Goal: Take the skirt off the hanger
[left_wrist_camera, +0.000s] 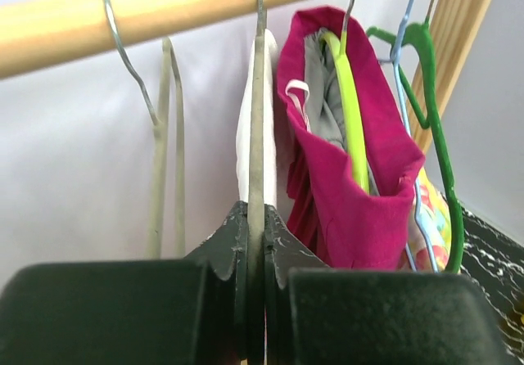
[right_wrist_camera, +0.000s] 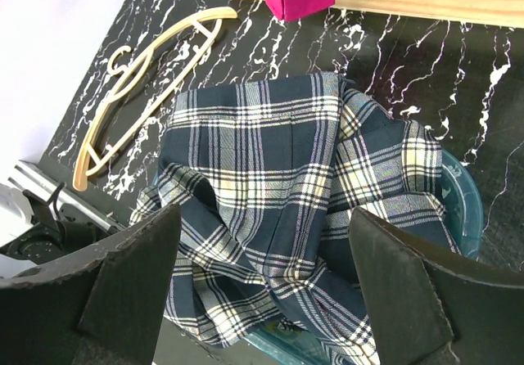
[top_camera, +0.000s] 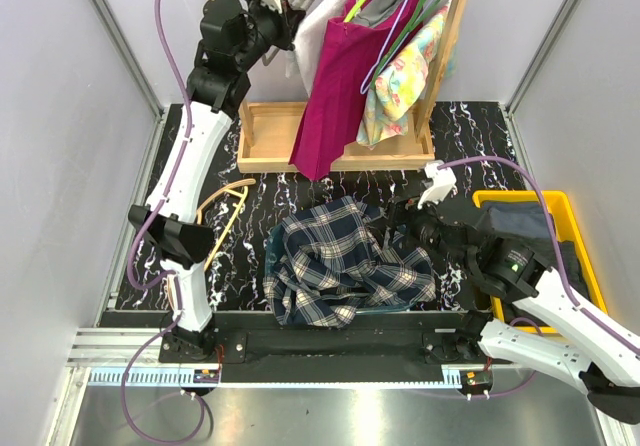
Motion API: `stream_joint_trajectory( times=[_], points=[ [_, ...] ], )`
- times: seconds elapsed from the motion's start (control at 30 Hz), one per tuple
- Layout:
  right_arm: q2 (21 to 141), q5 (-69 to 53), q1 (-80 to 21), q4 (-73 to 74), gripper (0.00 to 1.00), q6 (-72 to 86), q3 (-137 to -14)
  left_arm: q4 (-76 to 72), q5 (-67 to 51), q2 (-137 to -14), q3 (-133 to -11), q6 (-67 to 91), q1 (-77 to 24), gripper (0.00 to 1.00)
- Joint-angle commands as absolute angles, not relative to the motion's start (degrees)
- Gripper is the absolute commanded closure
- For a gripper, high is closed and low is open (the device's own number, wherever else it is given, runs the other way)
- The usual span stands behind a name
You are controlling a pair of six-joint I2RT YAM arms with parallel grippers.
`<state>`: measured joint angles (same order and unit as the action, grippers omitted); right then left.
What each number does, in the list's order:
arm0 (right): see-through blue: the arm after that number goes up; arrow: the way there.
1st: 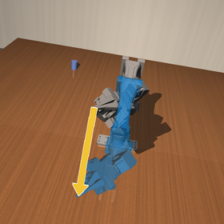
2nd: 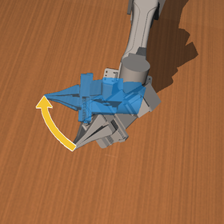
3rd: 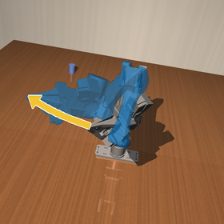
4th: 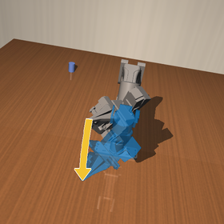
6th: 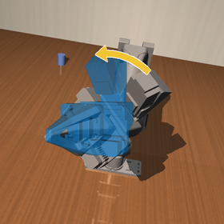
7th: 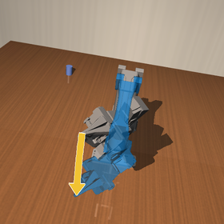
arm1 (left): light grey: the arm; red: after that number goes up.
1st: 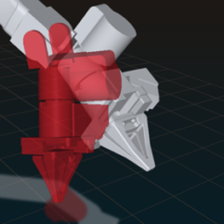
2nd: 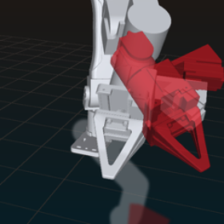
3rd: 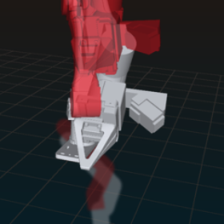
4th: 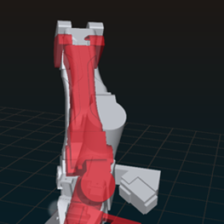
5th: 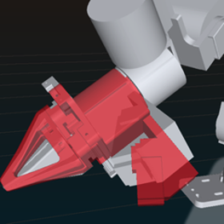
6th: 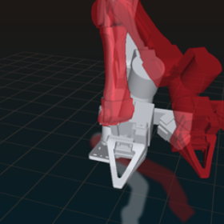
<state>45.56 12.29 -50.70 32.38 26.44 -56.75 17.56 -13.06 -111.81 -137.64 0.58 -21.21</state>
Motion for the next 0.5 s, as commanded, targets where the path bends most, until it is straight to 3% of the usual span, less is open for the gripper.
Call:
stream_joint_trajectory(
  times=[0.0, 0.17, 0.23, 0.47],
  points=[
    [45.8, 11.4, -51.1, 30.1, 0.10, 26.6, -56.8, 7.0, -8.5, -105.4, -140.5, 1.1, -21.0, 1.00],
    [46.5, 12.0, -51.1, 29.5, 0.08, 24.2, -57.7, 8.2, -9.9, -96.5, -130.7, 0.9, -18.6, 1.00],
    [47.2, 12.8, -51.1, 28.5, 0.01, 22.8, -58.9, 10.3, -12.6, -91.5, -127.0, 0.4, -17.6, 1.00],
    [53.8, 13.3, -51.1, 21.6, 0.00, 12.8, -66.3, 21.9, -24.8, -80.2, -126.7, -9.4, -17.0, 1.00]
  ],
)
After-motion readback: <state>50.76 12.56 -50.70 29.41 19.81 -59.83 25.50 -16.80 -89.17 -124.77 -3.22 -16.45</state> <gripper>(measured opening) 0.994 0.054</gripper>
